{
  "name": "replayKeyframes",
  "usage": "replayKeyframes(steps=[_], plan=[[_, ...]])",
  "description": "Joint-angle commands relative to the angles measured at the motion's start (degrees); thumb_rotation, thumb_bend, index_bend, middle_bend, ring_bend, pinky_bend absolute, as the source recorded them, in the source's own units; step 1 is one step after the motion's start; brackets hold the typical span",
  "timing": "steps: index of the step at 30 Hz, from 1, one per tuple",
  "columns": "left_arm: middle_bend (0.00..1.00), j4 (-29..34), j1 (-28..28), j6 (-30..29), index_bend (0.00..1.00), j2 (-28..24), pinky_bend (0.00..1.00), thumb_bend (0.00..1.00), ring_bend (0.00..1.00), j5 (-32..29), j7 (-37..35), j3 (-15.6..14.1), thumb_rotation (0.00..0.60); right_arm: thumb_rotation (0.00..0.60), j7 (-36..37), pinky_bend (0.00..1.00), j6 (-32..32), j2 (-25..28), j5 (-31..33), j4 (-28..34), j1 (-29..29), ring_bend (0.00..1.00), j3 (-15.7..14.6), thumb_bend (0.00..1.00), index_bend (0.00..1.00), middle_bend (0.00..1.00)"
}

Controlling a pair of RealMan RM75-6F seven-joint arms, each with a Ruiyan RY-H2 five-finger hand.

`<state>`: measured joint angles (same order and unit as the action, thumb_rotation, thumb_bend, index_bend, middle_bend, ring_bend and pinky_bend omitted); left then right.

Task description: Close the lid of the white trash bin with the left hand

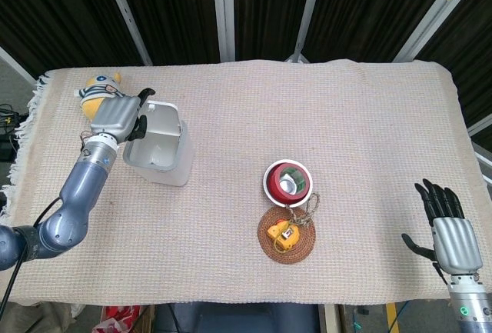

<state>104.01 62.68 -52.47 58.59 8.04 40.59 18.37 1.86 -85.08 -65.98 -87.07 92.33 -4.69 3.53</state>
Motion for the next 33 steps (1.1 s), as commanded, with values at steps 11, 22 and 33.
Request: replayKeyframes(steps=[11, 22, 33], plan=[[1.00, 5.5, -0.7, 1.4, 0.31, -4.7, 0.99, 0.73, 0.96, 0.9, -3.0, -1.4, 0.600, 0.600, -0.2, 0.00, -0.3, 0.1, -0.4, -0.1, 0.2, 0.00, -0.3, 0.24, 0.00, 0.00], [1.00, 10.8, -1.3, 4.7, 0.32, -10.4, 0.99, 0.73, 0.96, 1.6, -3.8, -4.4, 0.600, 0.600, -0.5, 0.00, -0.3, 0.0, -0.7, 0.1, 0.2, 0.00, -0.5, 0.24, 0.00, 0.00], [1.00, 13.6, -1.1, 6.7, 0.32, -11.8, 0.99, 0.73, 0.96, 3.4, -3.8, -8.8, 0.600, 0.600, -0.4, 0.00, -0.4, 0.1, -0.9, 0.2, 0.3, 0.00, -0.6, 0.24, 0.00, 0.00]])
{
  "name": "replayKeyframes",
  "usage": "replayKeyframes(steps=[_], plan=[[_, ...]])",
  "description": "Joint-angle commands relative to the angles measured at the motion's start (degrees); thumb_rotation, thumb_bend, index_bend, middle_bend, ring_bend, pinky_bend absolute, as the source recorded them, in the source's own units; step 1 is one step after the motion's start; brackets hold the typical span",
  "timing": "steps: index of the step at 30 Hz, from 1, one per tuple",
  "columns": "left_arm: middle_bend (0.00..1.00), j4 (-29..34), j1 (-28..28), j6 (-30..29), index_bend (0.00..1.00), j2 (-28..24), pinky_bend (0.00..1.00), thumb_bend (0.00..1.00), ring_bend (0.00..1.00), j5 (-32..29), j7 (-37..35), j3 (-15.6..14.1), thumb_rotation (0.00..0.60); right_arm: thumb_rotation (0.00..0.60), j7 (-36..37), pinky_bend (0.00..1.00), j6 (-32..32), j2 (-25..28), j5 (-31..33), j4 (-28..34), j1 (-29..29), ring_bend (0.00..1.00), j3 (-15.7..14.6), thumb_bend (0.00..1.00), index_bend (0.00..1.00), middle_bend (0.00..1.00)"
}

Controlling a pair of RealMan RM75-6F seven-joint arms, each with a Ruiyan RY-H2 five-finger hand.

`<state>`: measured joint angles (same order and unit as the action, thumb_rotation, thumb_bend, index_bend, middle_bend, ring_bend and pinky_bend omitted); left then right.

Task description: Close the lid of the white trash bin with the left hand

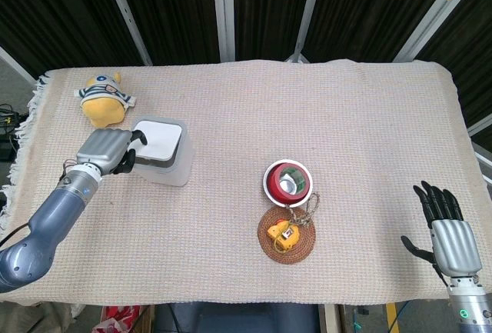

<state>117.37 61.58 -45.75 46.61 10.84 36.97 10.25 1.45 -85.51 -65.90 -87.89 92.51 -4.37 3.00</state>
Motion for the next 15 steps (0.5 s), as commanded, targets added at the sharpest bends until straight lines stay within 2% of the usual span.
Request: replayKeyframes(steps=[1, 15], plan=[[1.00, 0.3, 0.0, -0.1, 0.32, 0.4, 0.99, 0.73, 0.96, 0.9, -0.3, -0.9, 0.600, 0.600, -0.1, 0.00, 0.0, 0.0, -0.1, 0.0, 0.0, 0.00, -0.1, 0.24, 0.00, 0.00], [1.00, -1.1, -0.5, -2.3, 0.32, 3.6, 0.99, 0.73, 0.96, 5.5, -2.0, -4.1, 0.600, 0.600, -0.1, 0.00, -0.3, 0.1, -0.3, 0.0, 0.2, 0.00, -0.1, 0.24, 0.00, 0.00]])
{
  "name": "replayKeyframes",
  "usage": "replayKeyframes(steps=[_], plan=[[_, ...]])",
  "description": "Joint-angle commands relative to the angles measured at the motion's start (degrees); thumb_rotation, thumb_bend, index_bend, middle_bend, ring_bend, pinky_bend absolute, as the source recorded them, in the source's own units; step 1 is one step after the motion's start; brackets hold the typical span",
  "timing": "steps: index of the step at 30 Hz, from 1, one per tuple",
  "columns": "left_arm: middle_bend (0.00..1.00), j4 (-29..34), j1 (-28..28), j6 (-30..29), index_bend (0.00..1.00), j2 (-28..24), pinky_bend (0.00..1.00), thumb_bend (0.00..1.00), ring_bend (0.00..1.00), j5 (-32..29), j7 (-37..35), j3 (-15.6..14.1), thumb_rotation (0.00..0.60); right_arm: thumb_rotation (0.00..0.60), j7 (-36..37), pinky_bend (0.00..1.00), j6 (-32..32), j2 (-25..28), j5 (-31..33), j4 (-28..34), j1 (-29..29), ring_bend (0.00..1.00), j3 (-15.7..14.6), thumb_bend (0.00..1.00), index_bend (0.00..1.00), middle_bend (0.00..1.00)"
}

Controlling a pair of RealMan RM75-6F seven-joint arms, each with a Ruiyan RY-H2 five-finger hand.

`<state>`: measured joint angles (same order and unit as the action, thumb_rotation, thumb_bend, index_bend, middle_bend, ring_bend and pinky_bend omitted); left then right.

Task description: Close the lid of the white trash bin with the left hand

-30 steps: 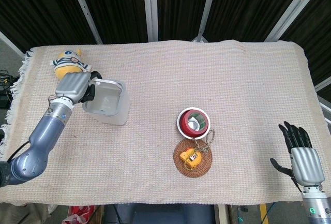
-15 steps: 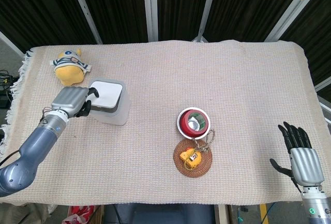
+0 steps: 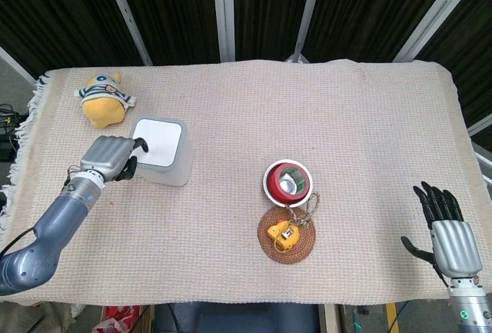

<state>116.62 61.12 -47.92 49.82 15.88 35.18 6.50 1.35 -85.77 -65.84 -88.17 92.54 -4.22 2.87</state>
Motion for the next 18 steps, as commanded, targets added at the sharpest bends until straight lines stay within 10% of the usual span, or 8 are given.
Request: replayKeyframes(steps=[1, 18], plan=[[1.00, -0.6, -0.1, -0.3, 0.32, 0.6, 0.99, 0.73, 0.96, 0.7, -0.2, -0.6, 0.600, 0.600, 0.0, 0.00, 0.0, 0.0, 0.0, 0.0, 0.0, 0.00, 0.0, 0.24, 0.00, 0.00], [1.00, -0.3, -1.1, -3.5, 0.30, 1.2, 0.98, 0.72, 0.95, 6.3, -2.3, -1.5, 0.600, 0.600, 0.3, 0.00, -0.6, -0.1, -0.6, -0.3, 0.2, 0.00, -0.1, 0.24, 0.00, 0.00]])
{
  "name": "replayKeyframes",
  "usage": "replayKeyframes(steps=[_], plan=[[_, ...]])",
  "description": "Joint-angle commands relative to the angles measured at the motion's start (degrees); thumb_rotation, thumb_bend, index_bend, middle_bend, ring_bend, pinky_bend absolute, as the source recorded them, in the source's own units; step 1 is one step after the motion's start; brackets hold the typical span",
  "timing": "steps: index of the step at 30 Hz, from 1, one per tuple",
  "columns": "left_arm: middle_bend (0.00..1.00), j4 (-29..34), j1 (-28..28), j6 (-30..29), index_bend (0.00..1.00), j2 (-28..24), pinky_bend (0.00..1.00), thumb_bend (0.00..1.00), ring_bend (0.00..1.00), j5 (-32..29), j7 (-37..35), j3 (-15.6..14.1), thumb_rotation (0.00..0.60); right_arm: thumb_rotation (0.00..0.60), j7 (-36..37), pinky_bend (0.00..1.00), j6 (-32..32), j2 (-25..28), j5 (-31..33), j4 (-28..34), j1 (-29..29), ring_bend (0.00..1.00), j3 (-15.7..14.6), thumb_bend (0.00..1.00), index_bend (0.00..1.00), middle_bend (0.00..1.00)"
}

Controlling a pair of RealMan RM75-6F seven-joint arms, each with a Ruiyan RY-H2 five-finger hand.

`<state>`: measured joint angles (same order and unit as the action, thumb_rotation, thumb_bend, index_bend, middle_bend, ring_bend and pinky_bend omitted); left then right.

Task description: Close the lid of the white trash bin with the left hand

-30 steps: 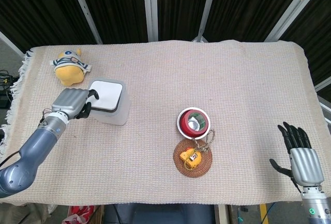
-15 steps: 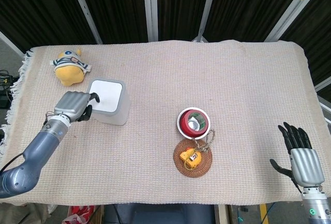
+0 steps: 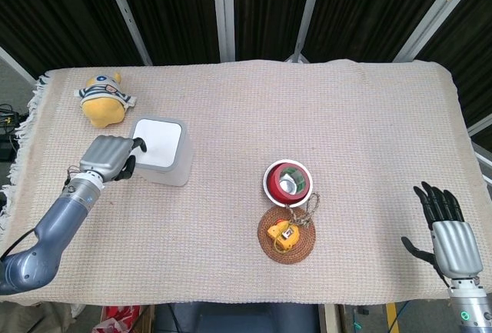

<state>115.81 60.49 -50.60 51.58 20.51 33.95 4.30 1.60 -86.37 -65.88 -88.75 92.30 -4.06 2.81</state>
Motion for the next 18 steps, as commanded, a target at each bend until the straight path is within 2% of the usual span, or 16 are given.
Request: replayKeyframes(steps=[1, 3, 5, 7, 10, 13, 16, 17, 18], plan=[[1.00, 0.8, -0.6, -1.3, 0.28, -1.0, 0.98, 0.70, 0.93, 2.6, -1.3, 1.1, 0.600, 0.600, 0.0, 0.00, -0.1, 0.0, -0.1, 0.0, 0.0, 0.00, 0.0, 0.24, 0.00, 0.00], [0.95, 1.7, -1.2, -3.1, 0.24, -2.1, 0.94, 0.67, 0.88, 5.8, -2.1, 2.1, 0.600, 0.600, 0.0, 0.00, 0.0, 0.0, -0.1, 0.0, 0.0, 0.00, 0.0, 0.24, 0.00, 0.00], [0.83, 3.1, -2.5, -5.4, 0.16, -3.2, 0.86, 0.62, 0.77, 9.3, -3.5, 3.0, 0.600, 0.600, 0.0, 0.00, 0.0, 0.0, -0.1, -0.1, 0.0, 0.00, -0.1, 0.24, 0.00, 0.00], [0.58, 4.9, -4.7, -8.2, 0.04, -4.2, 0.69, 0.53, 0.54, 13.2, -5.0, 3.1, 0.600, 0.600, 0.0, 0.00, 0.0, 0.0, -0.2, -0.2, -0.1, 0.00, -0.1, 0.24, 0.00, 0.00], [0.25, 7.9, -9.3, -12.6, 0.00, -5.1, 0.44, 0.40, 0.27, 18.9, -6.5, 1.1, 0.600, 0.600, 0.0, 0.00, 0.0, 0.0, -0.3, -0.4, 0.0, 0.00, -0.1, 0.24, 0.00, 0.00], [0.05, 10.1, -16.7, -19.0, 0.00, -4.5, 0.31, 0.30, 0.09, 27.9, -8.8, -3.0, 0.600, 0.600, -0.2, 0.00, -0.2, 0.2, -0.3, -0.6, 0.1, 0.00, -0.1, 0.24, 0.00, 0.00], [0.00, 7.6, -24.1, -25.8, 0.00, -1.7, 0.28, 0.19, 0.01, 38.3, -10.4, -7.6, 0.600, 0.600, -0.9, 0.00, -0.1, 0.4, -0.2, -0.7, 0.1, 0.00, -0.1, 0.24, 0.00, 0.00], [0.00, 5.1, -27.3, -28.2, 0.00, 0.1, 0.26, 0.16, 0.00, 42.5, -10.7, -10.1, 0.600, 0.600, -1.2, 0.00, 0.2, 0.5, 0.0, -0.7, 0.1, 0.00, -0.2, 0.24, 0.00, 0.00], [0.00, 3.4, -29.2, -29.7, 0.00, 1.3, 0.23, 0.13, 0.00, 44.9, -11.0, -11.3, 0.600, 0.600, -1.6, 0.00, 0.3, 0.5, 0.0, -0.7, 0.0, 0.00, -0.2, 0.24, 0.00, 0.00]])
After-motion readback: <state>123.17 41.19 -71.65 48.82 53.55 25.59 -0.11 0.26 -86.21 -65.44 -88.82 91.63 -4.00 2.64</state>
